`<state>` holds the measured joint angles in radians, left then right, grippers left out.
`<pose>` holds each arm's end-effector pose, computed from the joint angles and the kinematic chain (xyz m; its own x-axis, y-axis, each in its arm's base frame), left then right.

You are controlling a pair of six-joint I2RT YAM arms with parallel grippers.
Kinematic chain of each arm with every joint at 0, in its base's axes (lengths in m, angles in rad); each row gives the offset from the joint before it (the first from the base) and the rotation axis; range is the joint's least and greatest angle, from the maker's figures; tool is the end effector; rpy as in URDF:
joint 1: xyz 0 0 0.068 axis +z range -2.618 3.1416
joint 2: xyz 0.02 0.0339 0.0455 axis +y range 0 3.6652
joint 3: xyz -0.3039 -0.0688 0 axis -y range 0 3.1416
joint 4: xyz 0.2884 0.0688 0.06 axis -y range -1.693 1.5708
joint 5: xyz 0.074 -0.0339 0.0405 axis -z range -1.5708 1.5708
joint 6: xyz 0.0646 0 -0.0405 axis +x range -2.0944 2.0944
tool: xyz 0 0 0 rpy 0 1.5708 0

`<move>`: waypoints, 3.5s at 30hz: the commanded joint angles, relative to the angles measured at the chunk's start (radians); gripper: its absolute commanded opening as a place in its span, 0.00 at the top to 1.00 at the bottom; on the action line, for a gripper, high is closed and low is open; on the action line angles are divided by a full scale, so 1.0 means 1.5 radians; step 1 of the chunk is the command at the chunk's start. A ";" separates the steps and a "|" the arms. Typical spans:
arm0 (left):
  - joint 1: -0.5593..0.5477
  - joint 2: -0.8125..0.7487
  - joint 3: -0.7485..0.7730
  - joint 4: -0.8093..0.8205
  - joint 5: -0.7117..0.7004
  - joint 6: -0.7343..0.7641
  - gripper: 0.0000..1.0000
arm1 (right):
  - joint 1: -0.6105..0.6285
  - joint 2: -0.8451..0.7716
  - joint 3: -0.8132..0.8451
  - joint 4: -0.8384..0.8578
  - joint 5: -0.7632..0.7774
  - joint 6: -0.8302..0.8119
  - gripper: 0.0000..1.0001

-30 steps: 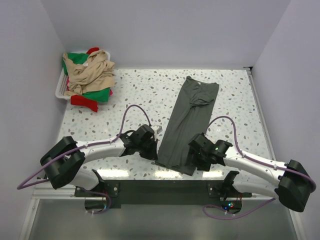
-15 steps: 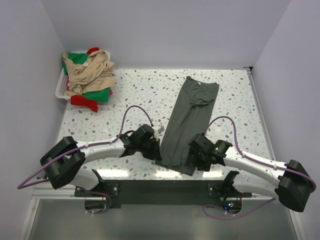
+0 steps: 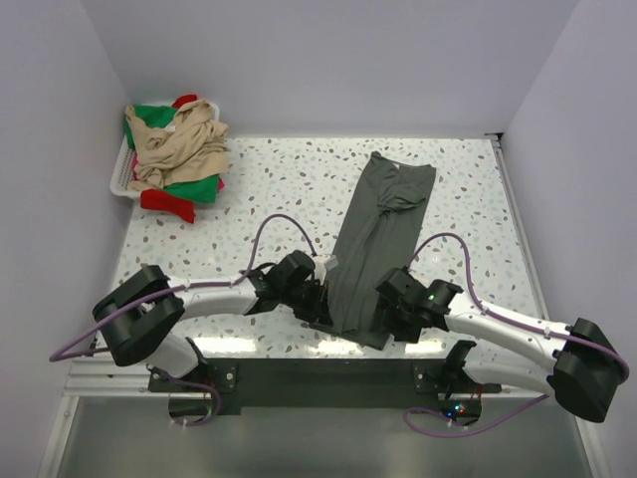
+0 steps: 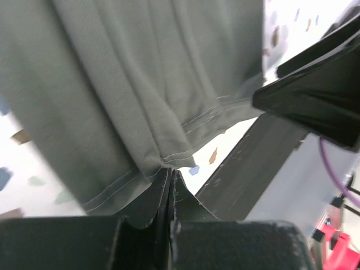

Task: Fold and stack the t-shirts
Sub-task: Fold the tshirt

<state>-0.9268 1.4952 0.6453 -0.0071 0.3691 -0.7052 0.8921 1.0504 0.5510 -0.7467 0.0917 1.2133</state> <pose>0.1737 -0.2702 0.1380 -0.9210 0.2198 -0.3218 0.3818 0.6744 -0.6320 0.1270 0.1480 0.1606 -0.9171 0.3488 -0.1929 0.2925 0.9178 0.2685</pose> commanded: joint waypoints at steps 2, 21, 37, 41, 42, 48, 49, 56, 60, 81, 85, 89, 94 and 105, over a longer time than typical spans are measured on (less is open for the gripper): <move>-0.007 0.018 0.038 0.073 0.035 -0.023 1.00 | 0.006 -0.009 -0.005 -0.004 0.022 0.019 0.34; -0.044 0.102 0.092 0.128 0.096 -0.037 1.00 | 0.005 0.004 -0.002 -0.016 0.023 0.023 0.34; -0.063 0.107 0.126 0.008 0.098 0.017 0.98 | 0.006 -0.006 0.000 -0.035 0.027 0.034 0.33; -0.065 0.085 0.120 0.016 0.114 0.027 0.69 | 0.006 -0.003 -0.001 -0.033 0.022 0.033 0.33; -0.066 0.073 0.117 0.020 0.123 0.028 0.57 | 0.006 -0.002 0.000 -0.031 0.021 0.032 0.32; -0.062 -0.024 0.119 -0.016 0.098 0.046 0.36 | 0.007 0.019 0.000 -0.014 0.006 0.029 0.32; -0.055 -0.038 0.117 -0.026 0.091 0.046 0.34 | 0.008 0.022 0.001 -0.009 0.003 0.028 0.32; 0.021 -0.125 0.051 -0.055 0.049 0.040 0.32 | 0.026 0.057 0.002 0.017 -0.011 0.032 0.35; 0.043 -0.151 -0.003 -0.032 0.075 0.034 0.32 | 0.038 0.082 0.007 0.023 -0.010 0.040 0.37; 0.052 -0.106 -0.031 -0.122 -0.065 0.052 0.44 | 0.054 0.061 -0.012 0.033 -0.010 0.074 0.52; 0.052 -0.082 -0.035 -0.112 -0.052 0.054 0.45 | 0.055 0.062 -0.015 0.035 -0.015 0.075 0.55; 0.051 -0.061 -0.041 -0.096 -0.034 0.054 0.46 | 0.056 0.065 -0.016 0.036 -0.017 0.075 0.58; 0.052 -0.044 -0.049 -0.058 -0.014 0.047 0.47 | 0.057 0.065 -0.017 0.038 -0.016 0.077 0.60; 0.051 0.002 -0.053 -0.047 -0.018 0.052 1.00 | 0.056 0.051 -0.023 0.019 -0.013 0.087 0.90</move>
<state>-0.8501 1.4879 0.5907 -0.0689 0.3702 -0.6441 0.9703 1.1519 0.5316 -0.7090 0.0586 1.3113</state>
